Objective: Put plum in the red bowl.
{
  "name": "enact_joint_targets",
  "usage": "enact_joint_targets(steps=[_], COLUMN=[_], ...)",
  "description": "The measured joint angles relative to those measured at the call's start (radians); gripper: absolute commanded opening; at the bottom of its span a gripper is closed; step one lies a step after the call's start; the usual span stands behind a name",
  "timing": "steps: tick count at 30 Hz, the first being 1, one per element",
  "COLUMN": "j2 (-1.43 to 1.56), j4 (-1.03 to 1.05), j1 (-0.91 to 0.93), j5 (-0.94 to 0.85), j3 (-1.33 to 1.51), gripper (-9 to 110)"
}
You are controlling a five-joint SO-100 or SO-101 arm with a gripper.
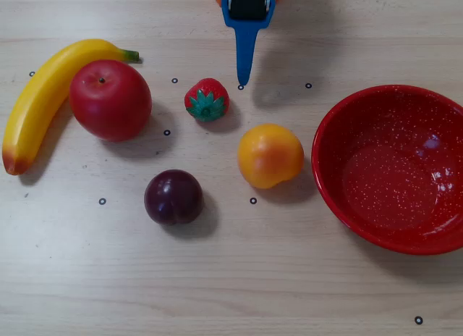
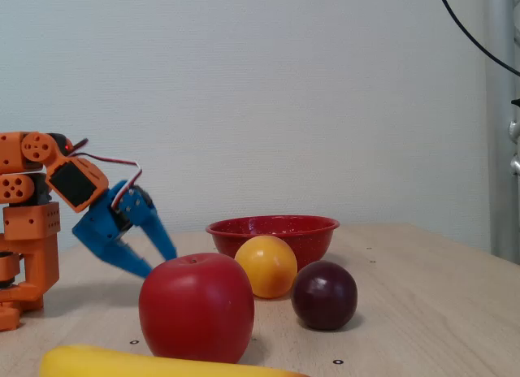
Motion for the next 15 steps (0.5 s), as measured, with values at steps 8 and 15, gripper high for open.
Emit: enact_joint_targets(steps=[8,15], j2=[-0.327,-0.73], j4=[0.097,0.39], j1=[-0.032,-0.092], j5=[0.021,0.044], j3=[-0.327,-0.787], gripper=[0,0])
